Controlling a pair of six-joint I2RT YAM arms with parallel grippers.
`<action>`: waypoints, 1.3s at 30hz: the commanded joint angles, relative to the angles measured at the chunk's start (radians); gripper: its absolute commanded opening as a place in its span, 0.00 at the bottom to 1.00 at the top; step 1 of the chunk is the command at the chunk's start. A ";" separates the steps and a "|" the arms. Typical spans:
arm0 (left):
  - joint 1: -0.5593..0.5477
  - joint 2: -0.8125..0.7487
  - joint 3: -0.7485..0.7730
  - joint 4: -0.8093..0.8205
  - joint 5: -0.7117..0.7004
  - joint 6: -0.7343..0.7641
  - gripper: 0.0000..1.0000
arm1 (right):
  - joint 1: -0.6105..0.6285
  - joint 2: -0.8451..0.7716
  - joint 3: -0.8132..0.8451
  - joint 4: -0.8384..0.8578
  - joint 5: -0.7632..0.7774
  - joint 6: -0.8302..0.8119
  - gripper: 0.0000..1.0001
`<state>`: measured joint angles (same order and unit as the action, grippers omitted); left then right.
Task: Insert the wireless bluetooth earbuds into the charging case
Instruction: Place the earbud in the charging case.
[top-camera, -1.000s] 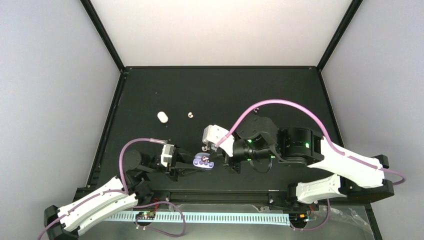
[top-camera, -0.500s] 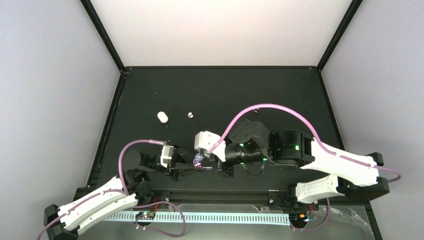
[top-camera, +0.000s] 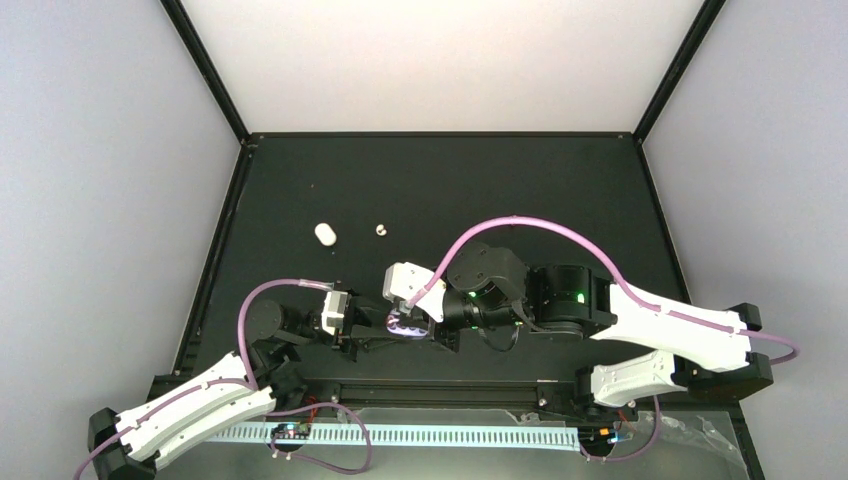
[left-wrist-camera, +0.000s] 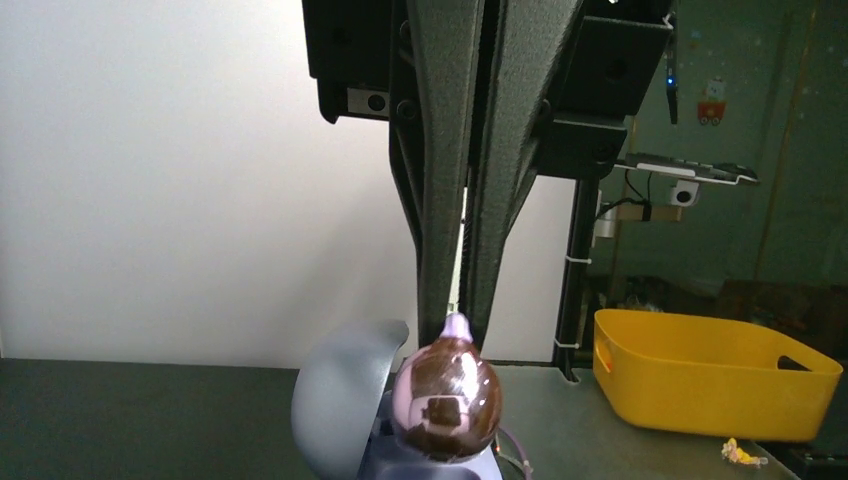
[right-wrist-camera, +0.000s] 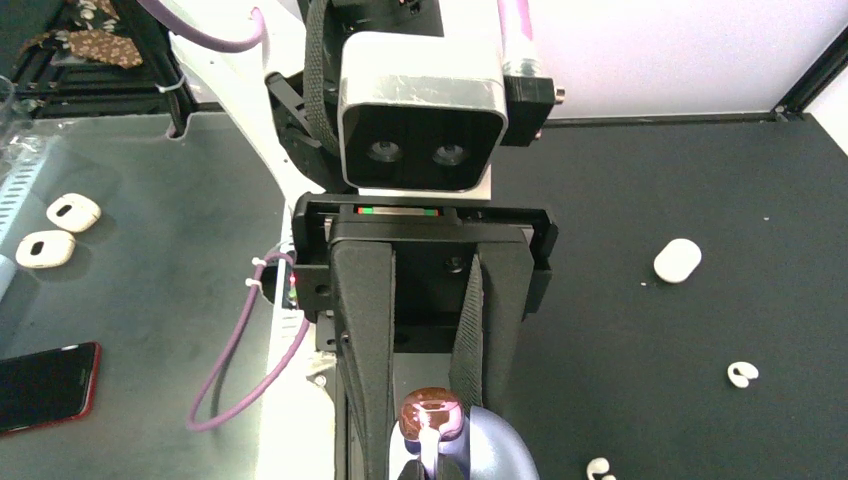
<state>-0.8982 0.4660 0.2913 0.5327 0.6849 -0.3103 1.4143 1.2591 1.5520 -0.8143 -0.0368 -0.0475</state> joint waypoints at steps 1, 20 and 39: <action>-0.007 -0.004 0.026 0.038 0.007 0.023 0.01 | 0.008 0.003 -0.016 0.019 0.042 -0.015 0.01; -0.007 -0.010 0.026 0.038 -0.002 0.022 0.02 | 0.008 -0.014 -0.037 -0.019 0.066 -0.005 0.01; -0.007 -0.012 0.029 0.032 -0.016 0.023 0.02 | 0.008 0.000 -0.024 -0.057 0.041 0.000 0.01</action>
<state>-0.8982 0.4644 0.2913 0.5289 0.6731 -0.3073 1.4147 1.2503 1.5249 -0.8322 -0.0021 -0.0471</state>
